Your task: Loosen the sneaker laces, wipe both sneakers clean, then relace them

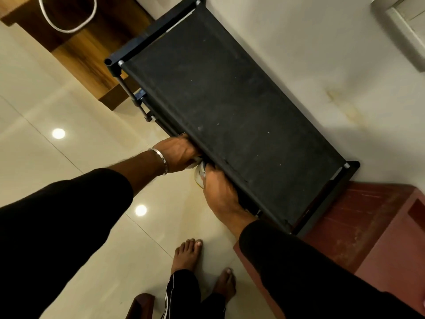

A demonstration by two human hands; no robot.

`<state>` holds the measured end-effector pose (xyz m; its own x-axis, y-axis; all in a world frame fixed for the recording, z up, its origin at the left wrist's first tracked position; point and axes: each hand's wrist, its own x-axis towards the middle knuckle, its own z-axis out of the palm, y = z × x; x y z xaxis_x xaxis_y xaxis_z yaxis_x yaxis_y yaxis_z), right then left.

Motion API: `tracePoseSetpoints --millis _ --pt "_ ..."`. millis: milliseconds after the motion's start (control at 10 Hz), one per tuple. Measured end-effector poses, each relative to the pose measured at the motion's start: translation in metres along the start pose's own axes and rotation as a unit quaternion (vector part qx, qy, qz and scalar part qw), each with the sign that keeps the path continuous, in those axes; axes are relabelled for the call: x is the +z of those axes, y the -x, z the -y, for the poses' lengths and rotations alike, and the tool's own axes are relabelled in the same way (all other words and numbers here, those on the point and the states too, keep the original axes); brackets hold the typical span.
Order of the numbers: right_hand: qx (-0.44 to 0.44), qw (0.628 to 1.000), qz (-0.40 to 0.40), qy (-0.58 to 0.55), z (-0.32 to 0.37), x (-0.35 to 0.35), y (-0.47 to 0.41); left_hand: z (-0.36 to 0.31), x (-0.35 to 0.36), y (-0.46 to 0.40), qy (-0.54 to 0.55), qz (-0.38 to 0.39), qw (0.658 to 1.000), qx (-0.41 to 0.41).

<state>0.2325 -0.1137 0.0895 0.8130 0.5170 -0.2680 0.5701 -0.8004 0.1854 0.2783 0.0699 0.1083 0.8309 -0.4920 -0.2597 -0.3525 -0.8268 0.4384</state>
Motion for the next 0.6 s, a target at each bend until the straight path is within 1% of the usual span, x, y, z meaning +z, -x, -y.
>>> tracePoseSetpoints --millis 100,200,300,400,500,600 --pt "0.034 0.999 -0.022 -0.007 0.000 0.003 -0.001 -0.005 0.002 -0.007 -0.034 0.053 0.997 -0.047" --pt "0.035 0.998 -0.035 -0.029 0.001 0.000 0.004 -0.010 0.003 -0.009 -0.060 0.079 0.993 -0.061" --pt "0.028 0.999 0.001 -0.027 -0.003 -0.014 0.012 -0.021 -0.002 -0.005 -0.098 0.098 0.988 -0.067" --pt "0.035 0.998 0.023 -0.055 -0.003 -0.023 0.011 -0.028 -0.009 0.002 -0.093 0.111 0.986 -0.087" --pt "0.076 0.975 0.039 -0.207 -0.003 -0.050 0.021 -0.049 -0.021 0.021 -0.057 0.078 0.991 -0.096" --pt "0.072 0.962 0.038 -0.262 0.002 -0.066 0.034 -0.067 -0.028 0.035 -0.045 0.039 0.995 -0.082"
